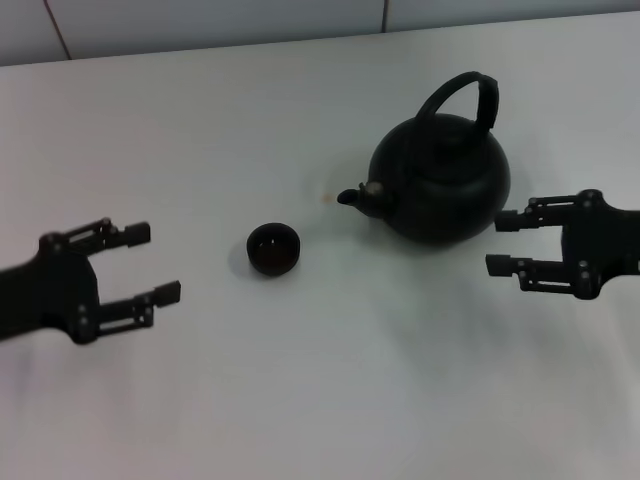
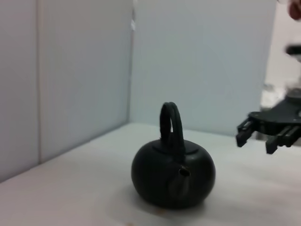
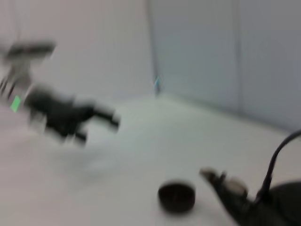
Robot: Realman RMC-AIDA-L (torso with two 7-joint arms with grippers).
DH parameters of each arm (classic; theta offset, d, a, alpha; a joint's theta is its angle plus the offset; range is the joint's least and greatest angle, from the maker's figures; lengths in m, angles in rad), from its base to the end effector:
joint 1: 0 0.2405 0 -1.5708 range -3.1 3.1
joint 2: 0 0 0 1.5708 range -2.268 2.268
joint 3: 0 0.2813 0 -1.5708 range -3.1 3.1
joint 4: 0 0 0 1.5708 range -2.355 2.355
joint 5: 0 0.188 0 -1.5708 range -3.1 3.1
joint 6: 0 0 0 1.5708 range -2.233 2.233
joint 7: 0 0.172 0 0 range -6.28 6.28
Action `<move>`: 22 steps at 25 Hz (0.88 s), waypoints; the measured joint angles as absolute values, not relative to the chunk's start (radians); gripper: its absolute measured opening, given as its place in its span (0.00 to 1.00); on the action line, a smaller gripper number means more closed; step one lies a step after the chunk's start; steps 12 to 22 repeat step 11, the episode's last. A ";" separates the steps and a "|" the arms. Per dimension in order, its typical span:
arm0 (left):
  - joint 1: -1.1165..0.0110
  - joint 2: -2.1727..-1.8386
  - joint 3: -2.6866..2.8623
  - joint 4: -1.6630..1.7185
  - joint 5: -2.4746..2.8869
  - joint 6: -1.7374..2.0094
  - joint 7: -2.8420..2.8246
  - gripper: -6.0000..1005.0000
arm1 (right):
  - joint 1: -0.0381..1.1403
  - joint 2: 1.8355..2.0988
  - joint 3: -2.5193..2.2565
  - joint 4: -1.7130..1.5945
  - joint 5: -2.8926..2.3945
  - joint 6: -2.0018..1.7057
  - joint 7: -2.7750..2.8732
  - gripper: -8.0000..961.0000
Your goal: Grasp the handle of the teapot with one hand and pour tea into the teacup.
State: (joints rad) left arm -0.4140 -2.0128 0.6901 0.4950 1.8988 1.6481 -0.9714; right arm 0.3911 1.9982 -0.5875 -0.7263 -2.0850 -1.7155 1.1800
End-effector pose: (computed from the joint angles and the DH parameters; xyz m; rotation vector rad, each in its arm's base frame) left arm -0.2925 0.2892 -0.0263 -2.6905 -0.3236 -0.7715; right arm 0.3125 0.2897 0.0102 -2.7289 0.4337 0.5581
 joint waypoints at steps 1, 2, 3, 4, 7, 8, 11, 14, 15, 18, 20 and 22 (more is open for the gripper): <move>-0.431 -2.000 0.717 0.513 1.899 1.648 -1.016 0.79 | 0.410 1.999 -0.587 -0.750 -2.126 -1.716 1.206 0.57; -0.468 -1.970 0.761 0.541 1.900 1.647 -1.092 0.79 | 0.428 2.002 -0.588 -0.771 -2.164 -1.717 1.229 0.57; -0.476 -1.964 0.769 0.546 1.902 1.647 -1.109 0.79 | 0.443 2.006 -0.588 -0.789 -2.201 -1.718 1.243 0.57; -0.487 -1.956 0.777 0.555 1.908 1.648 -1.131 0.79 | 0.454 2.011 -0.588 -0.804 -2.230 -1.720 1.251 0.57; -0.502 -1.951 0.781 0.583 1.933 1.652 -1.164 0.79 | 0.466 2.028 -0.587 -0.837 -2.262 -1.721 1.253 0.57; -0.502 -1.953 0.781 0.589 1.935 1.652 -1.167 0.79 | 0.466 2.031 -0.587 -0.844 -2.263 -1.721 1.253 0.57; -0.506 -1.959 0.782 0.593 1.947 1.652 -1.167 0.79 | 0.468 2.036 -0.587 -0.853 -2.266 -1.718 1.253 0.57; -0.506 -1.959 0.782 0.593 1.947 1.652 -1.167 0.79 | 0.468 2.036 -0.587 -0.853 -2.266 -1.718 1.253 0.57; -0.506 -1.959 0.782 0.593 1.947 1.652 -1.167 0.79 | 0.468 2.036 -0.587 -0.853 -2.266 -1.718 1.253 0.57; -0.506 -1.959 0.782 0.593 1.947 1.652 -1.167 0.79 | 0.468 2.036 -0.587 -0.853 -2.266 -1.718 1.253 0.57; -0.506 -1.959 0.782 0.593 1.947 1.652 -1.167 0.79 | 0.468 2.036 -0.587 -0.853 -2.266 -1.718 1.253 0.57; -0.506 -1.959 0.782 0.593 1.947 1.652 -1.167 0.79 | 0.468 2.036 -0.587 -0.853 -2.266 -1.718 1.253 0.57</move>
